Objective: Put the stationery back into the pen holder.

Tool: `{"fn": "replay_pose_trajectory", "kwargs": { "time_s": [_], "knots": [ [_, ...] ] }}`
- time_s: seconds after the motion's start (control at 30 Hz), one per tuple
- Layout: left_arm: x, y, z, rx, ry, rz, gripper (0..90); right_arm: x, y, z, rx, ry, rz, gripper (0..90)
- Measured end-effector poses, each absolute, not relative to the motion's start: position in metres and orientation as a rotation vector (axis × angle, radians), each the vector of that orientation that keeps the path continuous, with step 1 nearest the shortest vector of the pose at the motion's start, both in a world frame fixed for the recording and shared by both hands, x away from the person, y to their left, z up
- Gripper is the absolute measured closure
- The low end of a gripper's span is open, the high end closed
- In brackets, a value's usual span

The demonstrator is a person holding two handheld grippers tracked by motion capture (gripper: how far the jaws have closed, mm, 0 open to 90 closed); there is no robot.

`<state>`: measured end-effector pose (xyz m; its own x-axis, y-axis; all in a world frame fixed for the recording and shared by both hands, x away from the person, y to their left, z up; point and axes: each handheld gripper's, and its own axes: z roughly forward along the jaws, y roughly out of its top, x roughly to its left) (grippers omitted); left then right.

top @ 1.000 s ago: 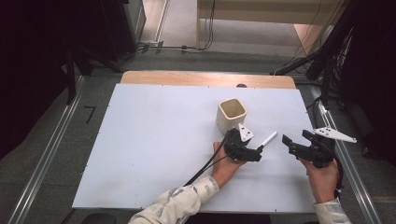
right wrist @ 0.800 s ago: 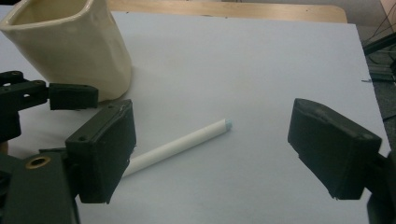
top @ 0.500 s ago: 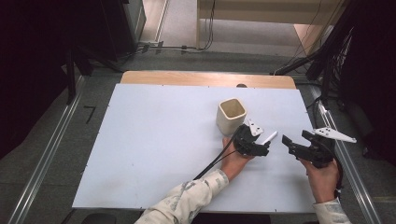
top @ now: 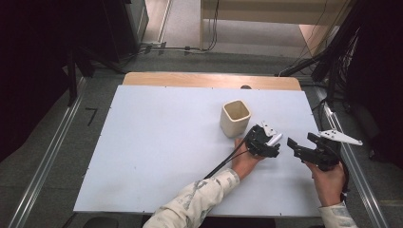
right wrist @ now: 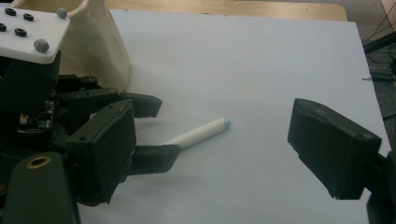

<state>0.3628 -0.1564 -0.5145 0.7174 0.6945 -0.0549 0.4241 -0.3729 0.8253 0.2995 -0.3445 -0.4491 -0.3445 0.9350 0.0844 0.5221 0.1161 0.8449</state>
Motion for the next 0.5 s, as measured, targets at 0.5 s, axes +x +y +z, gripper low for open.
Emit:
{"fn": "replay_pose_trajectory", "kwargs": {
  "time_s": [0.5],
  "knots": [
    [0.372, -0.171, -0.516, 2.109, 0.827, 0.358, 52.5, 0.3, -0.345, -0.449, 1.412, 1.92, 1.14, 13.7]
  ]
}}
